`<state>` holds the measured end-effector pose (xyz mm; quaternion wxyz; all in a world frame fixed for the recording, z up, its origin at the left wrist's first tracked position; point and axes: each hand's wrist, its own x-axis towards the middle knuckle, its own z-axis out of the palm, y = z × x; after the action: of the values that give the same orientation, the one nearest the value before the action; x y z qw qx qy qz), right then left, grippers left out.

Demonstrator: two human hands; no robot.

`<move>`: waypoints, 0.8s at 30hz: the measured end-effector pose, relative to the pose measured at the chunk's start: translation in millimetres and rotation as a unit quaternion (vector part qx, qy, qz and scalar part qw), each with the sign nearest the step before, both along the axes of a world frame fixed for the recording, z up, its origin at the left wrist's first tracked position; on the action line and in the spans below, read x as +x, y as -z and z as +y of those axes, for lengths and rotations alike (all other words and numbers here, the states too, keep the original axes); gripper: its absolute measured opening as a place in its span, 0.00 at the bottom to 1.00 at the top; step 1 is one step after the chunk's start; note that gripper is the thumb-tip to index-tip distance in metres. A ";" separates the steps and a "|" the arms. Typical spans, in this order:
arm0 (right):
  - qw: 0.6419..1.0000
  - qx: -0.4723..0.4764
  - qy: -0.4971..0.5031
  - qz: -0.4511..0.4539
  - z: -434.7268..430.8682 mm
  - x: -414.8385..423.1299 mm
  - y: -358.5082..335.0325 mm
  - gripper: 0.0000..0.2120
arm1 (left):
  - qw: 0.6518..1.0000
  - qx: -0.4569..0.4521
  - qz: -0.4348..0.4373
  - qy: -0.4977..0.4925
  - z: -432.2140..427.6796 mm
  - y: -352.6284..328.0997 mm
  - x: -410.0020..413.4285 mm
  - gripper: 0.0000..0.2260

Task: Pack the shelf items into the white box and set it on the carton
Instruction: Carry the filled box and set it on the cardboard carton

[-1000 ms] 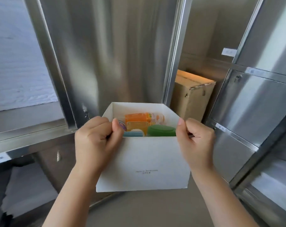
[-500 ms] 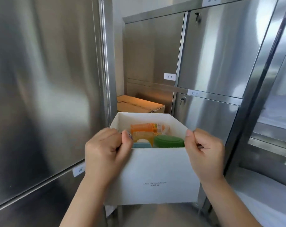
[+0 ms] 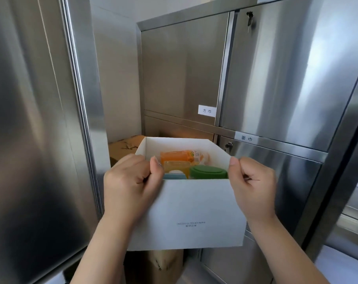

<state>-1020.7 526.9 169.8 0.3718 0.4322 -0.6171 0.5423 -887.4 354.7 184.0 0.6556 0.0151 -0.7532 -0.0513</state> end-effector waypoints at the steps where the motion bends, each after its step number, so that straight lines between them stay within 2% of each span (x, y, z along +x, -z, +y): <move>1: 1.000 0.003 -0.009 0.000 -5.8 -11.0 0.2 0.22 | 1.000 0.006 -0.004 -0.006 -4.0 1.5 -9.3 0.22; 9: 0.997 0.017 -0.078 -0.013 -50.9 -104.0 20.8 0.21 | 0.997 0.032 -0.024 -0.058 -28.4 24.1 -79.9 0.22; 16: 0.988 0.036 -0.150 0.016 -79.1 -175.4 17.5 0.21 | 0.990 0.031 -0.018 -0.140 -32.0 27.3 -132.2 0.26; 20: 0.982 0.040 -0.183 0.016 -86.6 -196.3 11.5 0.23 | 0.978 0.054 -0.005 -0.200 -33.9 20.3 -147.9 0.24; 24: 0.973 0.027 -0.230 0.020 -86.6 -204.7 4.8 0.19 | 0.968 0.057 -0.014 -0.243 -21.7 19.2 -148.6 0.24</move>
<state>-1225.4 440.3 165.0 0.2381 0.5830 -0.5079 0.5878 -1036.0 333.0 164.8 0.6356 0.2356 -0.7321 0.0664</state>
